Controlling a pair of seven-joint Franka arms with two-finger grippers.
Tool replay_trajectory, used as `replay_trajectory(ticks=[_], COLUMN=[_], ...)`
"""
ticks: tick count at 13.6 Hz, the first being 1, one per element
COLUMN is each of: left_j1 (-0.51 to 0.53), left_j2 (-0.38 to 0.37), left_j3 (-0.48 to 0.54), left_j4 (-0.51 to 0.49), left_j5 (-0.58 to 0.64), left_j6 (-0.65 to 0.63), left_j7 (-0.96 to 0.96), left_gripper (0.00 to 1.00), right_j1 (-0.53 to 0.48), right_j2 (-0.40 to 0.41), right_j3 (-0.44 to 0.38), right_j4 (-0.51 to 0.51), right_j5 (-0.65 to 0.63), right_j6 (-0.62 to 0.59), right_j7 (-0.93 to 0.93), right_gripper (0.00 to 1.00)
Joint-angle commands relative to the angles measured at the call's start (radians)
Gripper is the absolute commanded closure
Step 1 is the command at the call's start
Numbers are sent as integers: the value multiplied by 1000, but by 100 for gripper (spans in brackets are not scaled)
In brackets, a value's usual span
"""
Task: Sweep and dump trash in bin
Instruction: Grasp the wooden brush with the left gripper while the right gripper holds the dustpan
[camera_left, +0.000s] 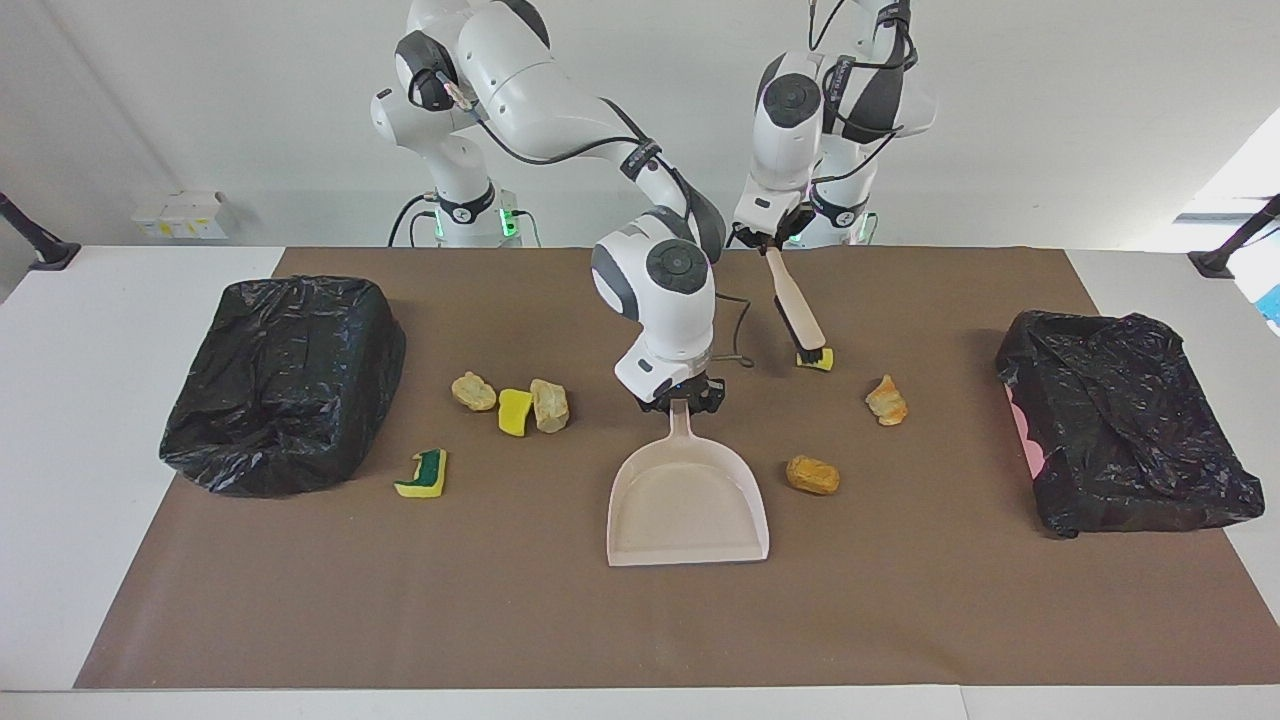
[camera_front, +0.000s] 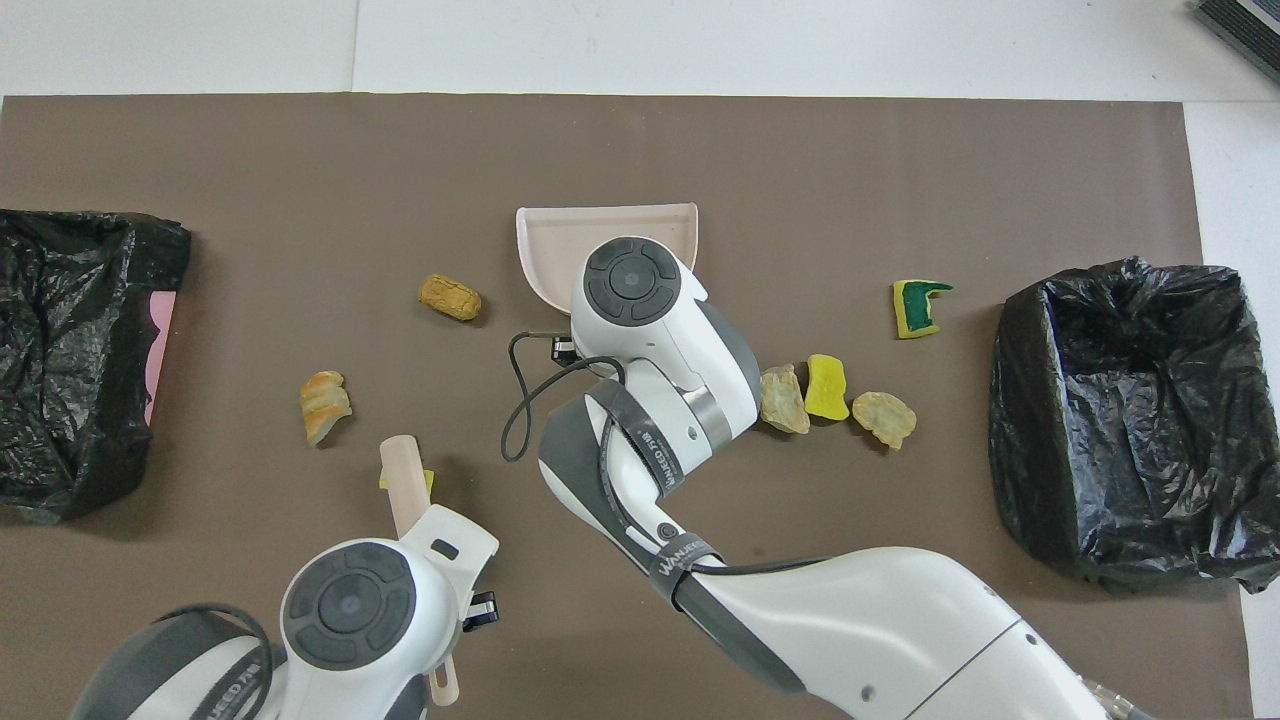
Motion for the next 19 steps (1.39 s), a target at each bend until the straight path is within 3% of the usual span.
replay_trajectory(ticks=[1,2,5,7,9,11,15,19], left_j1=[15,50,108,111,136,142,140,139], left_j2=[-13,-10,5,11,57,83,118,186], left_j3=[74,86,88,87,88,88,88,87], left_j4=[-41,-48,-80,-117,-120,-113,-90,-19], left_j5=[27,34,48,50,53,68,70,70], left_j6=[8,32,74,120,163,192,270,309], left_j7=[-21,-21,-21,-37,-57,-56,-12,83], left_gripper=[100,100,100,100,100,100,100,100], right_j1=[-12,-12,-12,-9,-9,-7,-24,-77], right_j2=[-20,-20,-27,-33,-33,-41,-87,-147], right_j3=[10,10,10,10,10,11,10,10], right_j4=[-13,-13,-13,-13,-13,-14,-17,-19], right_j5=[7,7,7,7,7,4,5,5], right_j6=[0,3,-3,-6,-6,-5,-23,-147], right_j7=[-8,-8,-10,-8,-8,-11,-115,-321], right_gripper=[54,45,47,66,78,100,100,100])
